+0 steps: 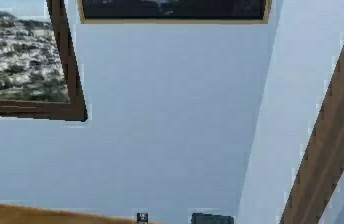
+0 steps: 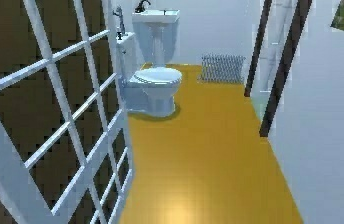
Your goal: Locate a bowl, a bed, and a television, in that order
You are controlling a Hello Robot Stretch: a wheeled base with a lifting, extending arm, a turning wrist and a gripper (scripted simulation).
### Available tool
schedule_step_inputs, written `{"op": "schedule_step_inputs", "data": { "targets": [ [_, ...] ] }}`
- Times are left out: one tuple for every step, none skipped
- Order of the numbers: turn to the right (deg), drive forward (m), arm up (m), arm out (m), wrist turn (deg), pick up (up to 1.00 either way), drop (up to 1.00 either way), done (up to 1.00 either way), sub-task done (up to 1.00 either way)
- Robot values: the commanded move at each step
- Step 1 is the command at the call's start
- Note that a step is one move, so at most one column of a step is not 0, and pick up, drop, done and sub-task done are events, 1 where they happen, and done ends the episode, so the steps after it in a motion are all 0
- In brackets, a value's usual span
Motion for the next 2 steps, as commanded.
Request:
{"op": "schedule_step_inputs", "data": {
  "targets": [
    [0.0,0.3,0.0,0.0,0.0,0.0,0.0,0.0,0.0],
    [-45.0,0.0,0.0,0.0,0.0,0.0,0.0,0.0,0.0]
  ]
}}
